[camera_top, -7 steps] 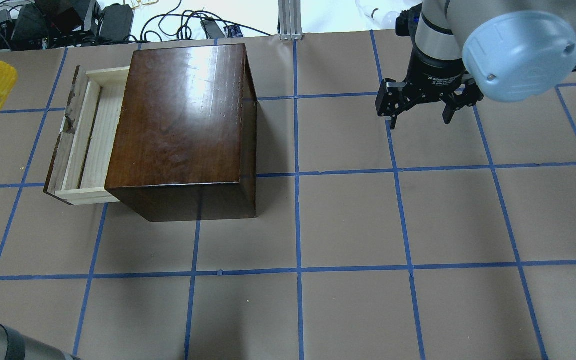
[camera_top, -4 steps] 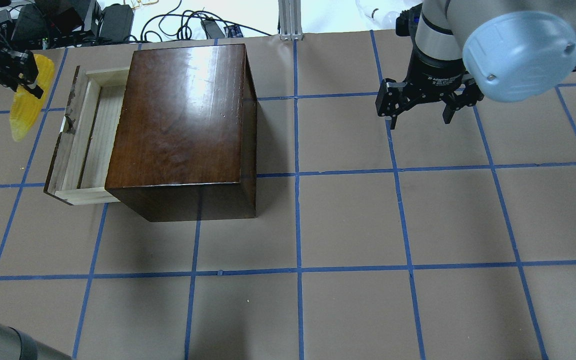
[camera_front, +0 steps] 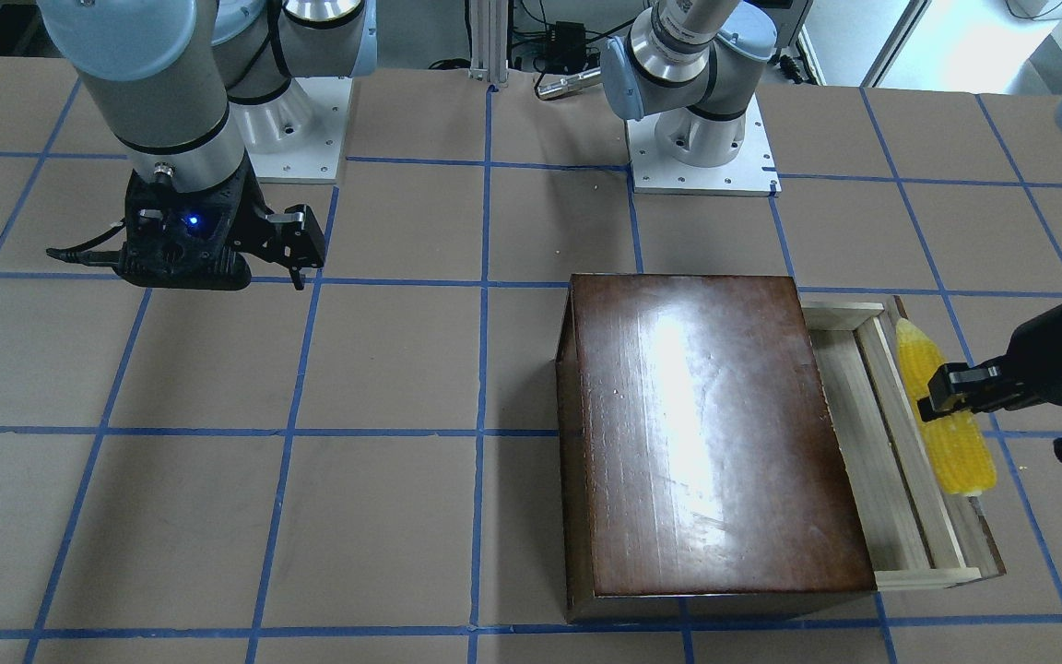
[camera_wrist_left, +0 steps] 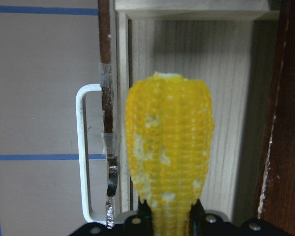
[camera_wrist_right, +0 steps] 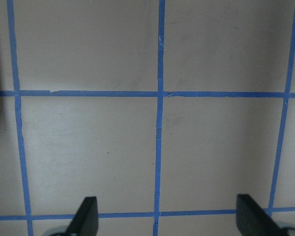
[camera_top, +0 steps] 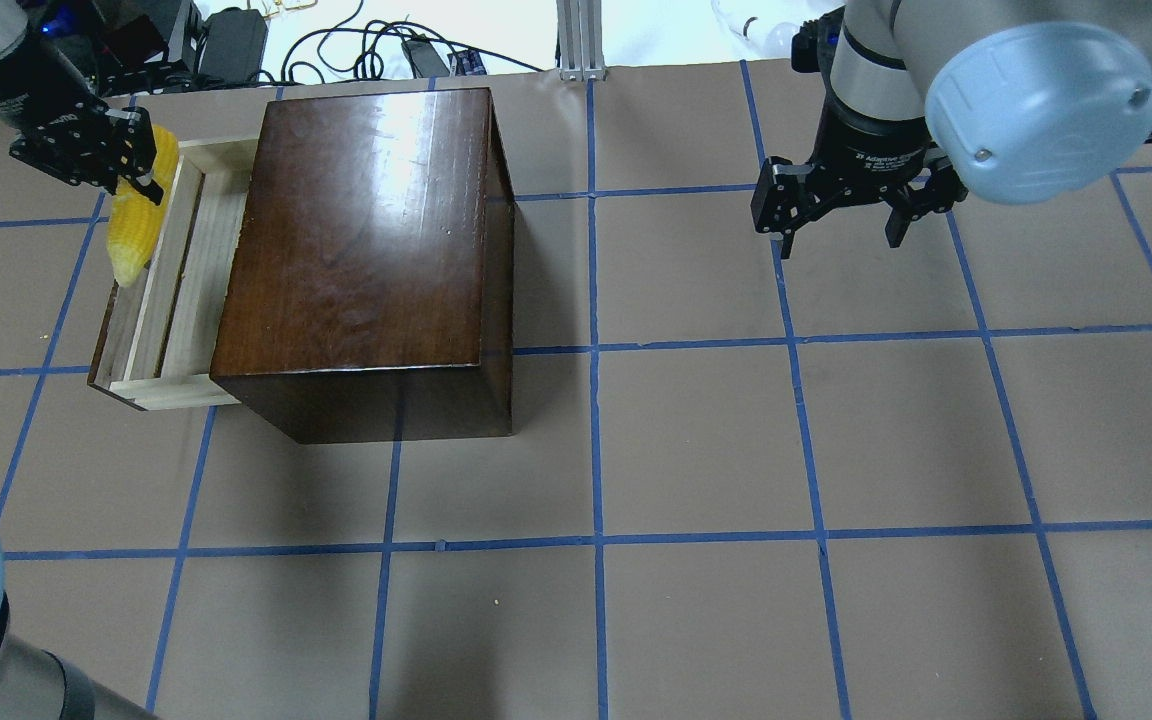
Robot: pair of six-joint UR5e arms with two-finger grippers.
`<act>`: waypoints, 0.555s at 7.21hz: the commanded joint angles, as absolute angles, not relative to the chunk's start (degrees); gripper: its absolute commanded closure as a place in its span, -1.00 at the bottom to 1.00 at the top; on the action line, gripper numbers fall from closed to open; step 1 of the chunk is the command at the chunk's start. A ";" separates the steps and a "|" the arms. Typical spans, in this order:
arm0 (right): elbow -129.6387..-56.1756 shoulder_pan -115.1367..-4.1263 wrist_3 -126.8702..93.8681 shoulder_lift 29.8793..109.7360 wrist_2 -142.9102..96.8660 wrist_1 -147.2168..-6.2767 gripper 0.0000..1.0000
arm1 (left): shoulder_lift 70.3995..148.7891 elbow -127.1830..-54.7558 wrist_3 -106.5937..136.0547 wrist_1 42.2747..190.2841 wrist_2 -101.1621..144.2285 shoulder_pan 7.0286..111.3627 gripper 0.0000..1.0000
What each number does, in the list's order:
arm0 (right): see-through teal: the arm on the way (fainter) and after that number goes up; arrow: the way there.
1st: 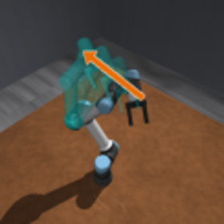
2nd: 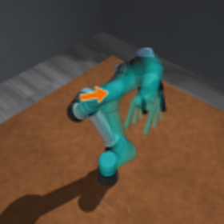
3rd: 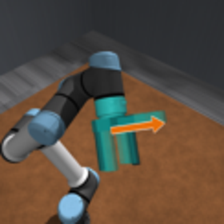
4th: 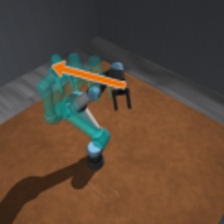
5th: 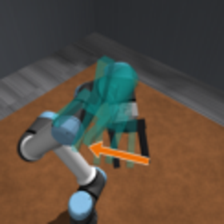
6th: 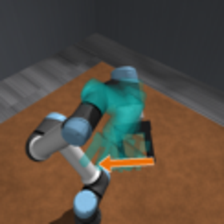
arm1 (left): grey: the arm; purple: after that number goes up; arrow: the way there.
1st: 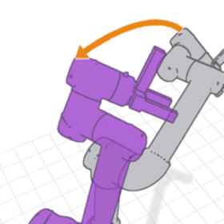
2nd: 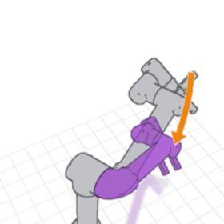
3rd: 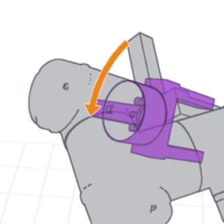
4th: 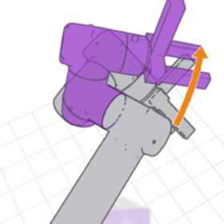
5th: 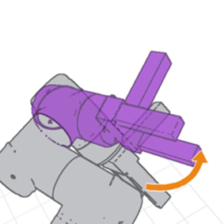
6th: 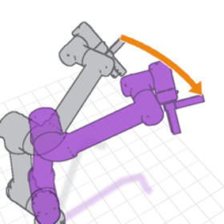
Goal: Open drawer and put corn inside
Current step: 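Lift the corn and carry it over the open drawer with the left gripper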
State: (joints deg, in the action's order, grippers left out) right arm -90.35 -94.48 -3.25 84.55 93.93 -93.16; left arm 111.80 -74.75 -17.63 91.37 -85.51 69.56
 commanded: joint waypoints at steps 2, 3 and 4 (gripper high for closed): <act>-90.35 -94.48 -3.25 84.55 93.96 -93.16 -1.00 | 113.99 -78.13 -17.31 88.86 -84.81 69.87 1.00; -90.35 -94.48 -3.25 84.55 93.87 -93.16 -1.00 | 114.69 -78.22 -17.40 88.86 -84.73 69.87 1.00; -90.35 -94.48 -3.25 84.55 93.95 -93.08 -1.00 | 114.96 -78.22 -17.75 88.86 -84.64 69.96 1.00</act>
